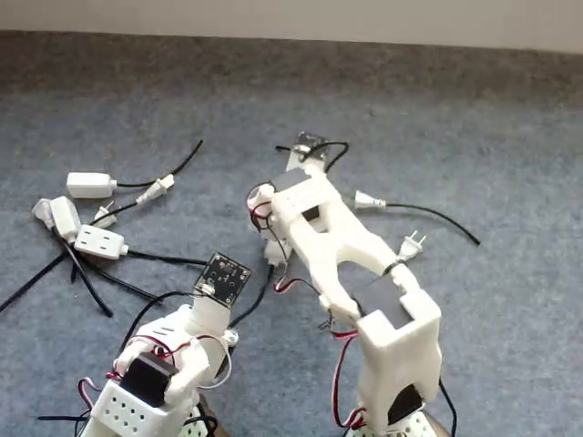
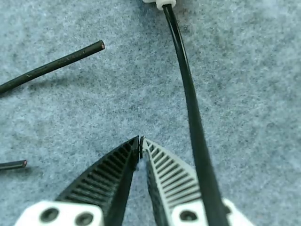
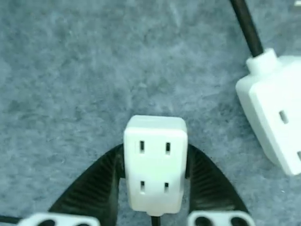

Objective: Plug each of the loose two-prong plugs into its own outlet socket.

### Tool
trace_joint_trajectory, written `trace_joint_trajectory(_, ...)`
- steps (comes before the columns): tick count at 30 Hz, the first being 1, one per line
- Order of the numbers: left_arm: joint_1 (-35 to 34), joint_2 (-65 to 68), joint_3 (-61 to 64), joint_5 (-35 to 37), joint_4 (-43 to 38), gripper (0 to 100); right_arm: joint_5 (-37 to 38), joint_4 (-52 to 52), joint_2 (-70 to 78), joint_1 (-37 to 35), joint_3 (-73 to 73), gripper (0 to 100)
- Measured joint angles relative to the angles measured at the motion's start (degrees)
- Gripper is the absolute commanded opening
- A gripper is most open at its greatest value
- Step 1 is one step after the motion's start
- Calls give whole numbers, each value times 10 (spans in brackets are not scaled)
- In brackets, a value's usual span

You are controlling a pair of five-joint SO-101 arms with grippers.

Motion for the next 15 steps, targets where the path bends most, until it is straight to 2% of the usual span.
trace_joint_trajectory(2, 0, 0, 0, 0, 0, 29, -2, -1, 3, -1, -7, 286)
trace_joint_trajectory(8, 0, 0, 0, 0, 0, 29, 8, 0, -14, -1, -30, 289)
trace_joint_trajectory(15, 0, 0, 0, 0, 0, 29, 163, 83, -159, -1, -116, 289)
